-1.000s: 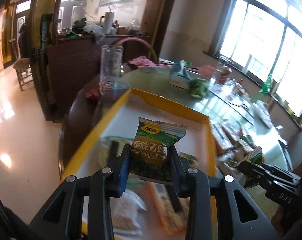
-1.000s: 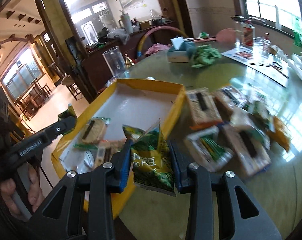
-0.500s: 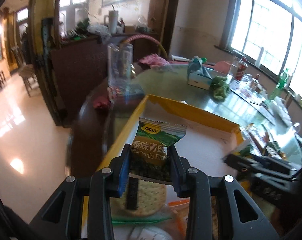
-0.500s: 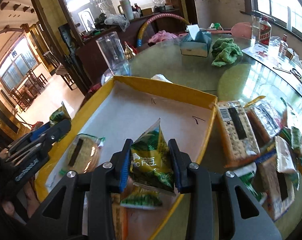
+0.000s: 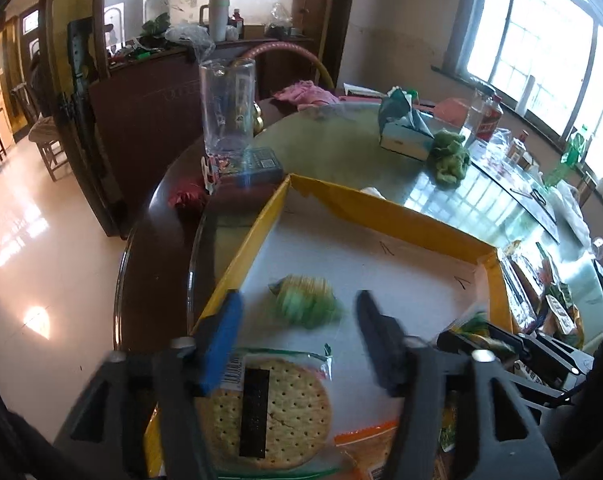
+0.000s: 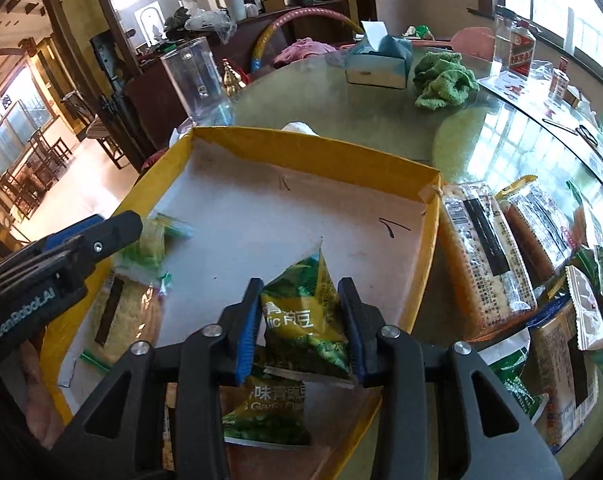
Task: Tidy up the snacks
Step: 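Lower both pea bags into the yellow tray and open both tools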
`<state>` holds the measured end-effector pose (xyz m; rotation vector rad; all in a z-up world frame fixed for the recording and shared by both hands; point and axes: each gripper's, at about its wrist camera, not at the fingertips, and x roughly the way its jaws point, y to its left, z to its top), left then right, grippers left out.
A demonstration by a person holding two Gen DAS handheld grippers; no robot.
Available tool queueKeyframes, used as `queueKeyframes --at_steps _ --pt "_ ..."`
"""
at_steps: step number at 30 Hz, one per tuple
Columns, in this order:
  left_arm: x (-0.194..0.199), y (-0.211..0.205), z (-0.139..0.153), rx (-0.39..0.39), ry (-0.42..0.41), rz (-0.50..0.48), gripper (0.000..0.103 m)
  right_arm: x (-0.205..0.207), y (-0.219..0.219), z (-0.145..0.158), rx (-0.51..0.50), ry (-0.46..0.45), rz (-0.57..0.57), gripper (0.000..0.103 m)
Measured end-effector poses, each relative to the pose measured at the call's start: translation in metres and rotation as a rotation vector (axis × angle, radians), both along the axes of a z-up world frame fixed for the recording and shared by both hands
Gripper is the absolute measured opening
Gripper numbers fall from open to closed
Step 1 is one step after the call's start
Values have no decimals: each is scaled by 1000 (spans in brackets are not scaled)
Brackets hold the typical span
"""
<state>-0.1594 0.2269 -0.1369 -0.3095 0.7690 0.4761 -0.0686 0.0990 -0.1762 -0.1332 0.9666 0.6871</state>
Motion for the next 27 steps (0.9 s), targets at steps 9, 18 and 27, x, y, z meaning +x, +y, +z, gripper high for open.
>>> queueKeyframes --at_steps 9,18,27 --pt "-5 -5 11 13 -40 -36 74 -19 -8 25 -8 -102 -15 66" --pt "-16 -23 24 25 -111 -81 74 -50 -23 54 -130 -251 -109 66" --pt "-35 -59 37 111 -139 -68 74 -68 -67 59 -71 -239 -120 66"
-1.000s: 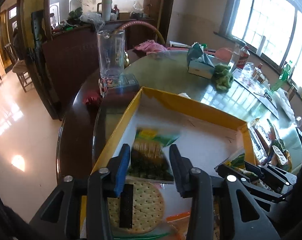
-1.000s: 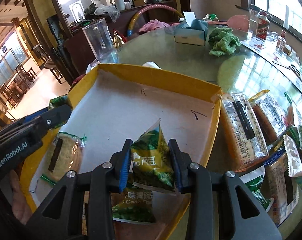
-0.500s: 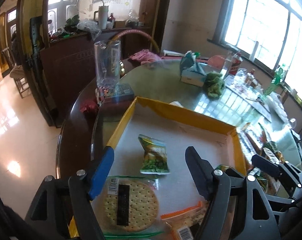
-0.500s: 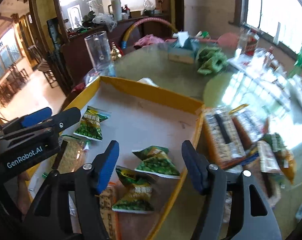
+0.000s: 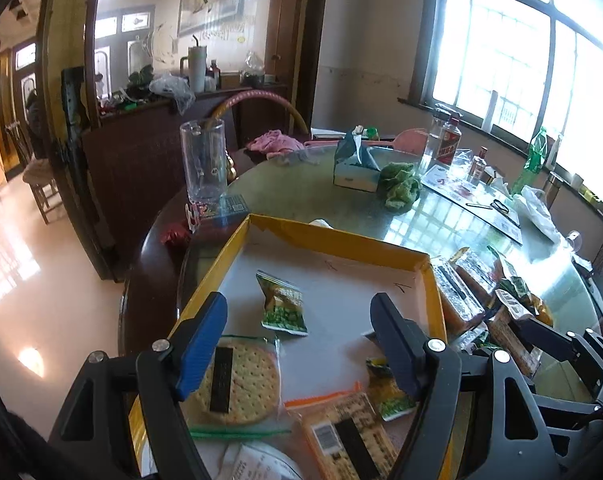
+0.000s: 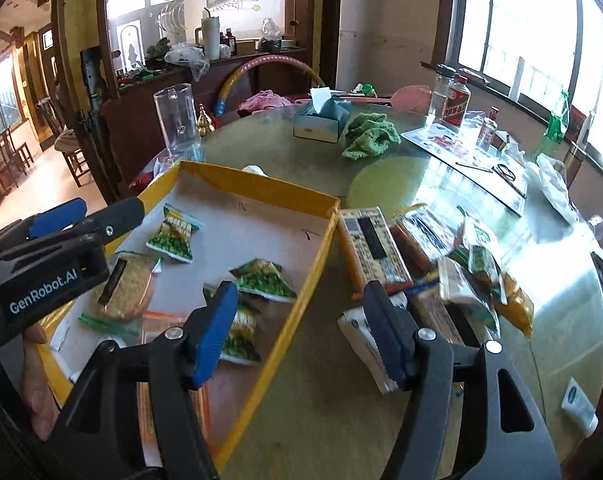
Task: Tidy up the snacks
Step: 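Lower both pea bags into the yellow tray and open both tools, then move both open tools back over the snack packs on the table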
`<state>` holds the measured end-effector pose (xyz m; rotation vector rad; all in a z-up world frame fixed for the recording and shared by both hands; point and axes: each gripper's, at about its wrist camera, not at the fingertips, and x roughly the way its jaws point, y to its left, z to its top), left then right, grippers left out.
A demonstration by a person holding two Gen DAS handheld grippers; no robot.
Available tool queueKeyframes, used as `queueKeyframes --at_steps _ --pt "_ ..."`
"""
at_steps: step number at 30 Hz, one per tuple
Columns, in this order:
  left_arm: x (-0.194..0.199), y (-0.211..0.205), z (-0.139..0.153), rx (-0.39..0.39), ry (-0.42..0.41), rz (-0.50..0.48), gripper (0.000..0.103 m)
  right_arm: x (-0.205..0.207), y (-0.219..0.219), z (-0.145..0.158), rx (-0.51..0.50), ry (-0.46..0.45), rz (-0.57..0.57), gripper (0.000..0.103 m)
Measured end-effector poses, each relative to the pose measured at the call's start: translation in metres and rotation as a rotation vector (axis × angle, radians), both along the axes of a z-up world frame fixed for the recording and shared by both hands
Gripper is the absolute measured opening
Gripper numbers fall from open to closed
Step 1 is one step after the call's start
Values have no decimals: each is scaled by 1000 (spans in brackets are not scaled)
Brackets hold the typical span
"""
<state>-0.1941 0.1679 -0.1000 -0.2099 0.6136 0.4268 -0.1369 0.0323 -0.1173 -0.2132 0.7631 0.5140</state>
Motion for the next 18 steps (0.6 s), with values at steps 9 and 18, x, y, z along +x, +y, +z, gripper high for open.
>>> queueKeyframes --at_steps 9,18 --pt "-14 -34 9 26 -37 -6 75 -12 -43 0 28 15 -35 67" --pt "-18 -70 18 68 -49 -33 78 -18 -84 0 82 32 -64 67"
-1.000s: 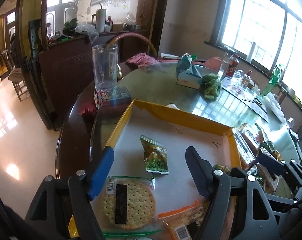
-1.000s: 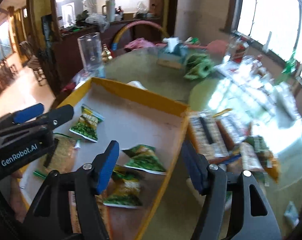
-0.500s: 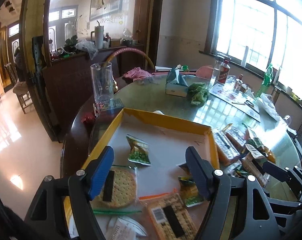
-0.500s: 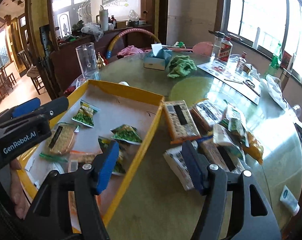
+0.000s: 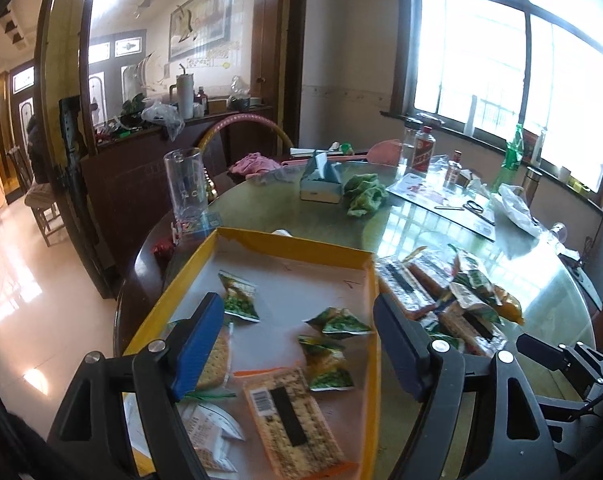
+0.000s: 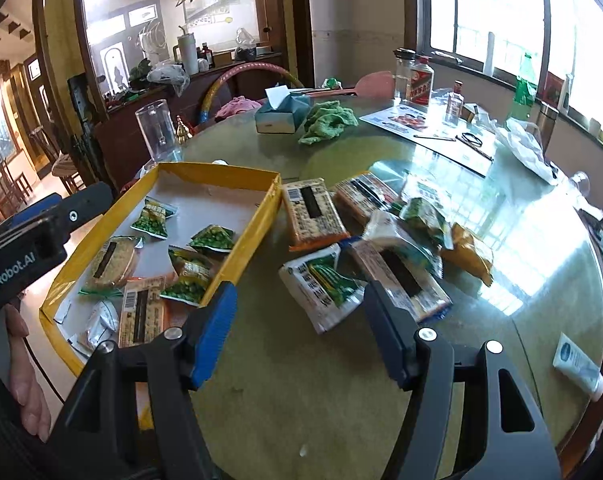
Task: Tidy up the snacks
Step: 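Move both open tools back over the snack packs on the table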
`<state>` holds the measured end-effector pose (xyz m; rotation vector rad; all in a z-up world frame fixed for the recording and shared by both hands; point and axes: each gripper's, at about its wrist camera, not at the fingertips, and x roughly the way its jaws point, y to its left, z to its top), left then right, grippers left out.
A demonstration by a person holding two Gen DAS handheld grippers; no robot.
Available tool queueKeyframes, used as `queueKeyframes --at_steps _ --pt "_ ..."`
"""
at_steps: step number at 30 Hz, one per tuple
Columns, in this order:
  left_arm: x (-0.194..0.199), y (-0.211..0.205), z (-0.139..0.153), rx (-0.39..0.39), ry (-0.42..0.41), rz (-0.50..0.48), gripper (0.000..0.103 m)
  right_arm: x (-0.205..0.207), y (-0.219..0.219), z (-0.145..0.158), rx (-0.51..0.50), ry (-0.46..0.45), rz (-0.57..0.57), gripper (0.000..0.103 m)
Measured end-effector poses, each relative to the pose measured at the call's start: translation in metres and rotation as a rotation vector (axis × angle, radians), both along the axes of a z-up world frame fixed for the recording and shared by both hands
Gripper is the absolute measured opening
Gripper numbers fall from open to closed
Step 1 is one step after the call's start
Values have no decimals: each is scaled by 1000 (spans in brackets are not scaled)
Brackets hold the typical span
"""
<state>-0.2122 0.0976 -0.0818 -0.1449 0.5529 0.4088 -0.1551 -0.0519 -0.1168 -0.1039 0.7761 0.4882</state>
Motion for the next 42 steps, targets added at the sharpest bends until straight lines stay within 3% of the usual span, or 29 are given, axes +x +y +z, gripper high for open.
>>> queueKeyframes --at_steps 4,9,14,20,26,36,42 --pt "2 -19 0 7 2 -21 78 -1 -18 0 26 9 -4 67" --pt "8 -35 -6 -84 12 -93 79 2 -51 -2 55 20 -1 76" --pt "30 -64 -20 -118 61 -161 79 15 -97 -14 71 73 -18 78" --pt "62 -101 -46 -103 152 -242 79 42 -143 -27 93 116 -52 78" --pt "103 -100 -85 -142 309 -165 79 51 -155 -29 74 68 -90 78" --pt "130 -88 -109 -208 370 -50 78 41 -160 -22 39 -27 -118 78" --pt "127 -84 -112 -250 336 -24 58 40 -160 -23 31 -38 -106 78"
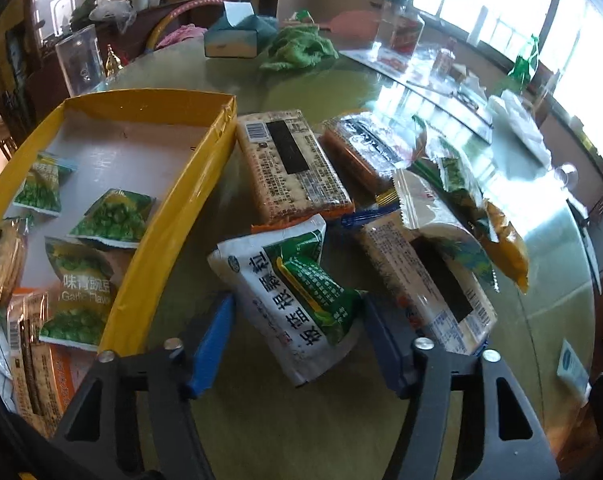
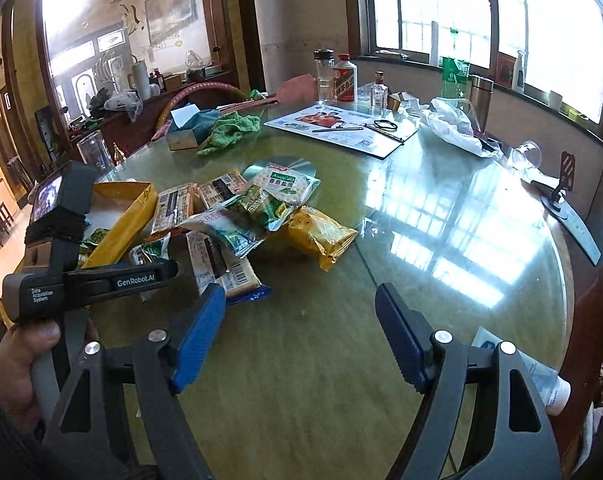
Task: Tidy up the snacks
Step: 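Move both open tools back over the snack packs on the table, then grasp the white cracker box with the right tool while the left tool grasps the granule pack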
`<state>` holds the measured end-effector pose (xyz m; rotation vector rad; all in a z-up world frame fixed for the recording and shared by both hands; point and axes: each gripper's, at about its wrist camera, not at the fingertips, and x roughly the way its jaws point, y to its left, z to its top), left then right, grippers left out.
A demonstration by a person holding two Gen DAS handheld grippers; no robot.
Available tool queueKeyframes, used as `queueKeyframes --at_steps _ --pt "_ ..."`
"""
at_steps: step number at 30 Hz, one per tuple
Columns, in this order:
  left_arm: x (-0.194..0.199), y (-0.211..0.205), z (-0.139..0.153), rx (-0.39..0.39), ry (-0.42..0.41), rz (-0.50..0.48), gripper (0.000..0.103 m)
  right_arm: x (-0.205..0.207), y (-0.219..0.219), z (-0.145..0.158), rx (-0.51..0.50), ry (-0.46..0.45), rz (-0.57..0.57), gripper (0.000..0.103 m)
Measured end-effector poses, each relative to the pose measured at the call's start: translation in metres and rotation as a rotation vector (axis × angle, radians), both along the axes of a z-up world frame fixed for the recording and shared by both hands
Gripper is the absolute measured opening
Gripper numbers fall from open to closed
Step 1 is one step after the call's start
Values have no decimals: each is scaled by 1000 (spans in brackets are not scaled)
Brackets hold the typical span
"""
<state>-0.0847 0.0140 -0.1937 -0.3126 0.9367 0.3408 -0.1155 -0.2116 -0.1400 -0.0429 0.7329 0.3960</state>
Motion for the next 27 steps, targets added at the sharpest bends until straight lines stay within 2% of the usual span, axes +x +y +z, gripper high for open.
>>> queueKeyframes --at_steps 3,8,13,16,18,20,21,27 --pt "-5 -1 0 -2 -15 5 57 6 4 -7 5 23 31 78" --pt "0 3 -1 39 -9 1 61 30 25 -30 24 127 135 78" --pt "-7 4 0 26 -11 -35 42 60 61 -46 -24 203 196 78" --pt "-22 5 0 3 -8 -61 38 72 77 -52 -43 234 226 78" --pt "-33 3 -1 1 -10 -71 38 75 88 -56 -71 239 243 78" --pt "-44 1 -1 1 -14 -74 37 73 101 -59 -144 205 238 77" --pt "-47 0 -1 -3 -15 -80 37 70 105 -62 -173 194 234 67" --pt "-64 -5 -1 -21 -15 -110 37 39 95 -65 -175 201 181 62"
